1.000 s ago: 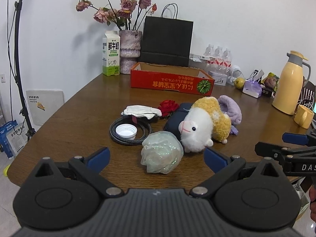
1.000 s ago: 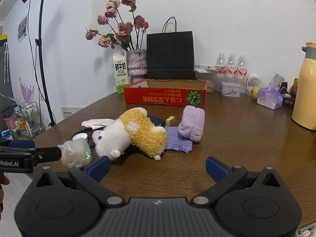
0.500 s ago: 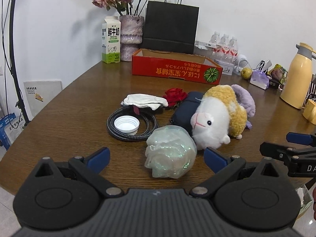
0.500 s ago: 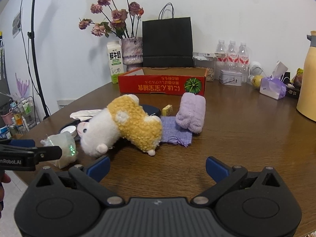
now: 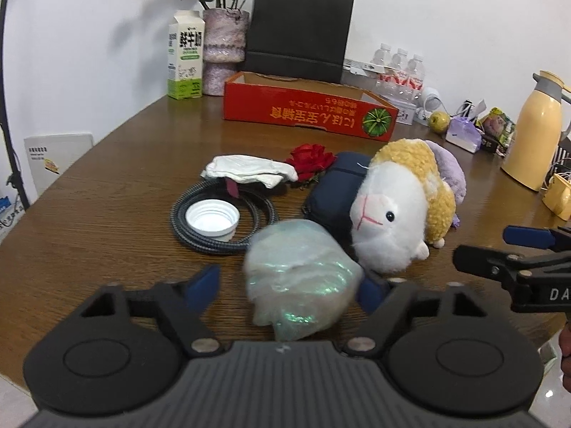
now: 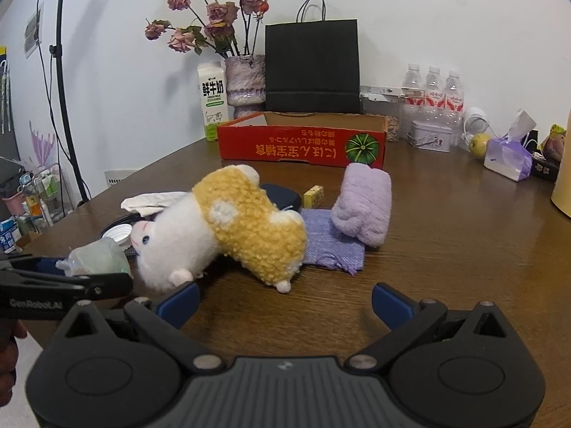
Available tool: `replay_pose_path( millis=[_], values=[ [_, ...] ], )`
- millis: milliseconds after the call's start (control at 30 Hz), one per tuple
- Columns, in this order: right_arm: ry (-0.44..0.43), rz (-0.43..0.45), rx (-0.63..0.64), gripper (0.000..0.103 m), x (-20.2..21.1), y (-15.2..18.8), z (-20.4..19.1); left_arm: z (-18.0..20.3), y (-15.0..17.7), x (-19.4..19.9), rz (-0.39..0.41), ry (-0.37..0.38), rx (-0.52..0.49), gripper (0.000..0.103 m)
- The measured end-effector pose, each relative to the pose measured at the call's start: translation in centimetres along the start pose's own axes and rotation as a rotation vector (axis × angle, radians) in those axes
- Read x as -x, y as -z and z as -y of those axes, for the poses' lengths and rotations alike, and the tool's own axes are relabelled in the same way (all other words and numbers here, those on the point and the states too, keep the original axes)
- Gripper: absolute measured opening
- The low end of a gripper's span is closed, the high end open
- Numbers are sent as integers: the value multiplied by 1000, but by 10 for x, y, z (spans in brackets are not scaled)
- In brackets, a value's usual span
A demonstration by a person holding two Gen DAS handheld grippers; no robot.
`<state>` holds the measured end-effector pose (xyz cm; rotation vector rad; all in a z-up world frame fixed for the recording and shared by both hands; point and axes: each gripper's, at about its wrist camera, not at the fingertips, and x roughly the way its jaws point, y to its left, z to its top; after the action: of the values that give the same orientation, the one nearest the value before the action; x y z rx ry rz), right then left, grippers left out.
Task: Organize objects
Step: 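Grasp the glittery plastic bag with the left gripper, then grasp the white-and-yellow plush toy with the right gripper while the left holds the bag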
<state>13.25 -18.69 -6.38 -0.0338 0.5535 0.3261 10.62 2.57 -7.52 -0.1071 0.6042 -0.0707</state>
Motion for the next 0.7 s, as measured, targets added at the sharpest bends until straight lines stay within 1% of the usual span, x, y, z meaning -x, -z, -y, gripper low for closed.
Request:
replay_pose_path(
  millis=[33, 133, 233, 533, 700],
  values=[
    [-2, -1, 3, 103, -1, -1, -1, -1, 0, -2, -6, 13, 3, 58],
    [-7, -2, 11, 103, -4, -4, -4, -3, 1, -2, 3, 31, 8, 46],
    [-12, -6, 19, 103, -7, -7, -9, -9, 0, -1, 11, 34, 20, 44],
    [-37, -4, 29, 103, -8, -13, -25, -26, -4, 17, 64, 22, 44, 43],
    [-57, -2, 17, 103, -6, -19, -35, -36, -5, 25, 77, 7, 59, 43]
  ],
)
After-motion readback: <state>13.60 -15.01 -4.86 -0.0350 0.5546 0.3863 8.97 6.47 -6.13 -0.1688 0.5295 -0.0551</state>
